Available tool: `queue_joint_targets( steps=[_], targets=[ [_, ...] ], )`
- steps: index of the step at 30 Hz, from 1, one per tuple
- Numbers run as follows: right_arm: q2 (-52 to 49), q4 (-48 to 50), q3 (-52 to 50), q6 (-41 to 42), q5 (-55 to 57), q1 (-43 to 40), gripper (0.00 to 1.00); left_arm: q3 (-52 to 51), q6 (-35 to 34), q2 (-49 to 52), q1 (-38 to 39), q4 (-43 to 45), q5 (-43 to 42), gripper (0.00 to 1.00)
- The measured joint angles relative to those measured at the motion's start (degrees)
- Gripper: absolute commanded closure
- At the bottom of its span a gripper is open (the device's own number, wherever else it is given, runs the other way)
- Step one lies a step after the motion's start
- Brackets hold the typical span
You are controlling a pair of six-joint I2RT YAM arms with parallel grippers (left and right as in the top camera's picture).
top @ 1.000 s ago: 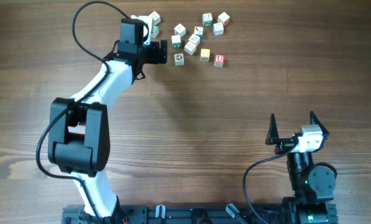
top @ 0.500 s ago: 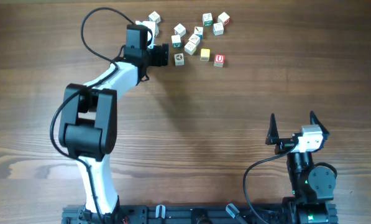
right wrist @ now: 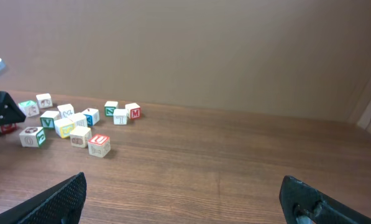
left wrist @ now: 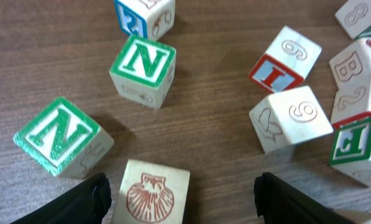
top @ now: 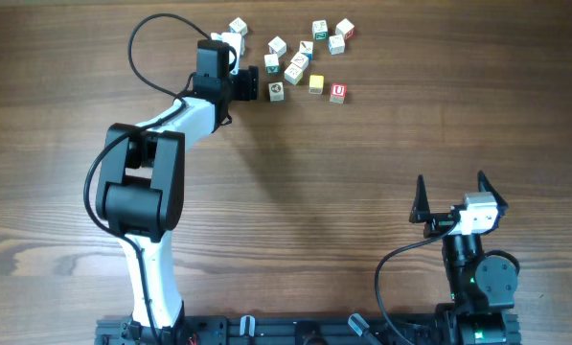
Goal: Form a horizontal line
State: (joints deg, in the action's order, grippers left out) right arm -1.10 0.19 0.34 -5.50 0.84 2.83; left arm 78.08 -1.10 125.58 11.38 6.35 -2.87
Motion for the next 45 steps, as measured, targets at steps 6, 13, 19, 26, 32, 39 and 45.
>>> queue_joint_targets(
  steps=[6, 13, 19, 26, 32, 39, 45],
  targets=[
    [0.0, 0.0, 0.0, 0.0, 0.0, 0.0, 0.0, 0.0, 0.0, 0.0, 0.0, 2.4, 0.0, 0.22],
    [0.0, 0.0, 0.0, 0.0, 0.0, 0.0, 0.0, 0.0, 0.0, 0.9, 0.0, 3.9, 0.0, 0.24],
    [0.0, 0.0, 0.0, 0.0, 0.0, 0.0, 0.0, 0.0, 0.2, 3.9, 0.0, 5.8, 0.0, 0.35],
    [0.0, 0.0, 0.0, 0.0, 0.0, 0.0, 0.0, 0.1, 0.3, 4.0, 0.0, 7.0, 0.0, 0.55],
    [0.0, 0.0, 0.0, 0.0, 0.0, 0.0, 0.0, 0.1, 0.4, 4.0, 0.0, 7.4, 0.0, 0.64],
    [0.0, 0.0, 0.0, 0.0, 0.0, 0.0, 0.0, 0.2, 0.4, 4.0, 0.0, 6.8, 0.3, 0.7],
    [0.0, 0.0, 0.0, 0.0, 0.0, 0.0, 0.0, 0.4, 0.4, 2.6, 0.0, 3.3, 0.9, 0.7]
  ],
)
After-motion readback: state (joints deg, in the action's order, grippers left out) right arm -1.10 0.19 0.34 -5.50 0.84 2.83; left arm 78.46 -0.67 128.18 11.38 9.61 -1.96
